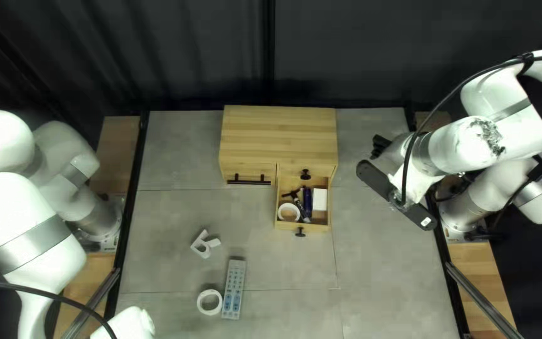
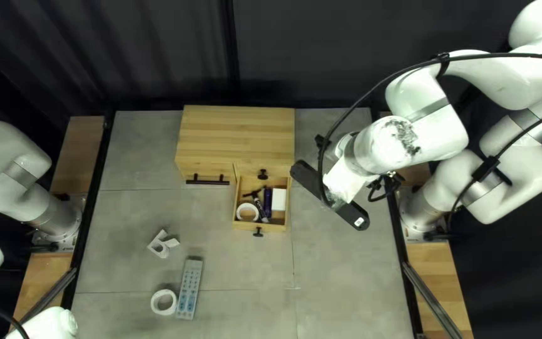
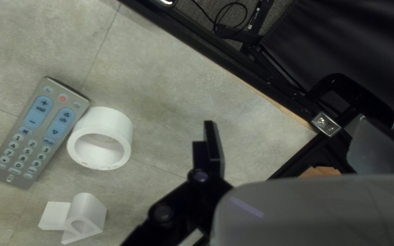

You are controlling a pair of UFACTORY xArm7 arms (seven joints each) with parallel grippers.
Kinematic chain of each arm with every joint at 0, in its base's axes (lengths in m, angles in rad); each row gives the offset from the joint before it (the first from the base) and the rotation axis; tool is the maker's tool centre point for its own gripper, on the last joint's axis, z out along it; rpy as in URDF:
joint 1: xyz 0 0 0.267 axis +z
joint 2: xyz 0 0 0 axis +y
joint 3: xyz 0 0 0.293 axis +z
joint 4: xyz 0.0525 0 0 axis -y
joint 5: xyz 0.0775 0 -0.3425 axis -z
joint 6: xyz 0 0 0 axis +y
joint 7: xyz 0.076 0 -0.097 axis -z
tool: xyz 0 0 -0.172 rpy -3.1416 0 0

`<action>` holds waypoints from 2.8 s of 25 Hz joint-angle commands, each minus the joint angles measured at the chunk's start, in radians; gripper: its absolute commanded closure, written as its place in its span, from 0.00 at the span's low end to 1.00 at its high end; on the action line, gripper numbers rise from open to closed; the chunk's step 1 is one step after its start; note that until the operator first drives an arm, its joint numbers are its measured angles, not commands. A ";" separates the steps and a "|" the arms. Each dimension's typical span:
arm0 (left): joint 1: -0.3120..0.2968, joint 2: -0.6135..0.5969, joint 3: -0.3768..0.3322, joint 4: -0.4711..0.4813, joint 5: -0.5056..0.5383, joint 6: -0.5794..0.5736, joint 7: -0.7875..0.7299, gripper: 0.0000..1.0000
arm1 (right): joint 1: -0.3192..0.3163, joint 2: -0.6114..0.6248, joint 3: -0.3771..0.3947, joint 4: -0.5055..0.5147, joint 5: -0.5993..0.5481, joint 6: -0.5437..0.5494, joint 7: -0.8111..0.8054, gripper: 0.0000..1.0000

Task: Open drawers and place objects into drawer and close

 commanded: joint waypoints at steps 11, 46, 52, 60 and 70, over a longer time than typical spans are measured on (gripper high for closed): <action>0.000 0.000 0.000 0.000 0.000 0.000 0.000 0.00 | 0.139 0.387 0.022 0.059 -0.021 -0.296 -0.192 0.00; 0.000 0.000 0.000 0.000 0.000 0.000 0.000 0.00 | 0.100 1.000 0.010 0.502 0.070 -0.265 -0.282 0.00; 0.000 0.000 0.000 0.000 0.000 0.000 0.000 0.00 | 0.077 1.039 -0.001 0.496 0.053 -0.306 -0.309 0.00; 0.000 0.000 0.000 0.000 0.000 0.000 0.000 0.00 | 0.048 1.077 -0.023 0.495 0.014 -0.353 -0.343 0.00; 0.000 0.000 0.000 0.000 0.000 0.000 0.000 0.00 | 0.025 1.076 -0.027 0.455 0.022 -0.415 -0.350 0.00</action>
